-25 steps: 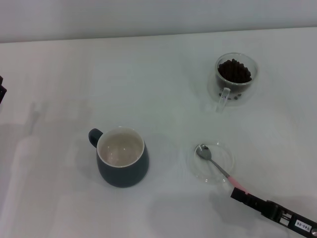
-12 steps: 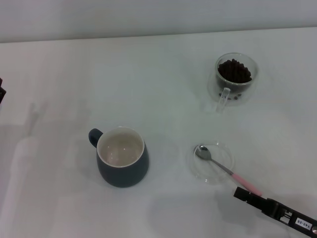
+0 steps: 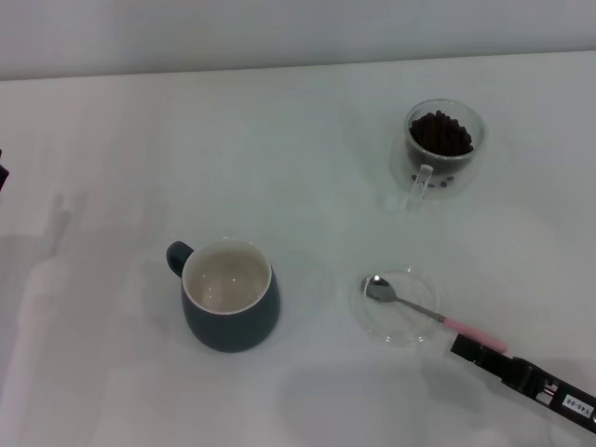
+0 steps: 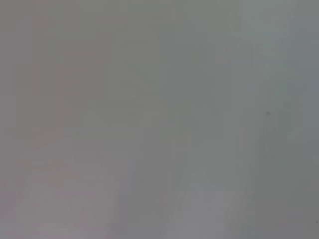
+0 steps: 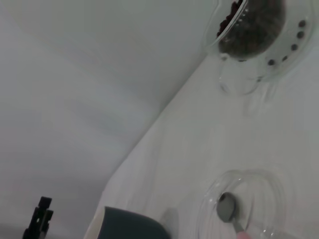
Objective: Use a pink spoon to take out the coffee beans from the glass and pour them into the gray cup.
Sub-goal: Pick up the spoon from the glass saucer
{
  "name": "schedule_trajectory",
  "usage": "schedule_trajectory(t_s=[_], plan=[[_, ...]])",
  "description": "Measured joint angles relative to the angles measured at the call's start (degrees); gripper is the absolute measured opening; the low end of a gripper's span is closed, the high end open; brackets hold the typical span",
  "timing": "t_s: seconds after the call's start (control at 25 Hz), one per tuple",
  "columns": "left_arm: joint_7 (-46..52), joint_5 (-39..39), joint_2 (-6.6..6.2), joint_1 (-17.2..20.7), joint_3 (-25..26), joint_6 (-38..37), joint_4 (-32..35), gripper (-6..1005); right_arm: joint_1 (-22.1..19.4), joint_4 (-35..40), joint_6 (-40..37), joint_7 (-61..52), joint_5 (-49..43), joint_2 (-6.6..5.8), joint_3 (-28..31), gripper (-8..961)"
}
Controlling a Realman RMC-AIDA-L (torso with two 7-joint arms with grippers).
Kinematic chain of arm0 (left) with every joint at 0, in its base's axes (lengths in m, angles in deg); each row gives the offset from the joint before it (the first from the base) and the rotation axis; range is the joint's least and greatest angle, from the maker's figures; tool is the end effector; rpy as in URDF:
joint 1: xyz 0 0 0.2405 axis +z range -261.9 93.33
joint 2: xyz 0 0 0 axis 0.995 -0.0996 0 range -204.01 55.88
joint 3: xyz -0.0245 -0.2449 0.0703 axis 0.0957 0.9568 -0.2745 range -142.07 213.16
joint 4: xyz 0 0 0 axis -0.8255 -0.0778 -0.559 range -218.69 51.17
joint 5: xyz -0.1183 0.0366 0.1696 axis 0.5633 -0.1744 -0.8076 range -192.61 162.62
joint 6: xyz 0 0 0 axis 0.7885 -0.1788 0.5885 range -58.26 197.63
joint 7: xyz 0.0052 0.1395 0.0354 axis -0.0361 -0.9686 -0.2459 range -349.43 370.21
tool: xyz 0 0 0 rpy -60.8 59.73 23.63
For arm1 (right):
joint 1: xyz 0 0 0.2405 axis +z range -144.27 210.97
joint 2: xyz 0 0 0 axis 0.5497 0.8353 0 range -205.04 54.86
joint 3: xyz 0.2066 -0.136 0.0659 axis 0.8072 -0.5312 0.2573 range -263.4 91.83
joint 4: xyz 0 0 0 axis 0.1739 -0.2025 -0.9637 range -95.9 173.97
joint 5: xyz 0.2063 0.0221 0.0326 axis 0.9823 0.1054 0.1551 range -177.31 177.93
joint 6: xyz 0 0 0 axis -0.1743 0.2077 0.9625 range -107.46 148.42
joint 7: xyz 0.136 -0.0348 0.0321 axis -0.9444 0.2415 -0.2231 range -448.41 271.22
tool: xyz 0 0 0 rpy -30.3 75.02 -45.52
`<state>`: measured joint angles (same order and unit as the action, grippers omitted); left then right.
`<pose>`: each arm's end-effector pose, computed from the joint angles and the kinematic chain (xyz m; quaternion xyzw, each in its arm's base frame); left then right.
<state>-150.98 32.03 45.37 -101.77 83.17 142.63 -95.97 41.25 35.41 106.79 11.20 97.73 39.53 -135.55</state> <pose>-0.3374 0.2898 -0.0170 -0.6557 -0.2947 -0.3779 0.5835 0.3719 0.1481 -0.0539 -0.6491 0.6329 0.3927 0.1545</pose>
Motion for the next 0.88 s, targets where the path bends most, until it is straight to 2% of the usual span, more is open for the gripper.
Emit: schedule_trajectory(t_s=[0.12,0.32,0.88], plan=[[0.00,0.02,0.00,0.00,0.01,0.02,0.00,883,-0.09,0.00,-0.05,0.54,0.72,0.00,0.03,131],[0.00,0.08,0.01,0.00,0.01,0.09,0.00,883,0.04,0.17,-0.23,1.10,1.00,0.09,0.10,277],[0.00,0.09,0.17,-0.09,0.01,0.25,-0.59,882,0.11,1.95,-0.68,2.27,1.62,-0.11,0.87,305]])
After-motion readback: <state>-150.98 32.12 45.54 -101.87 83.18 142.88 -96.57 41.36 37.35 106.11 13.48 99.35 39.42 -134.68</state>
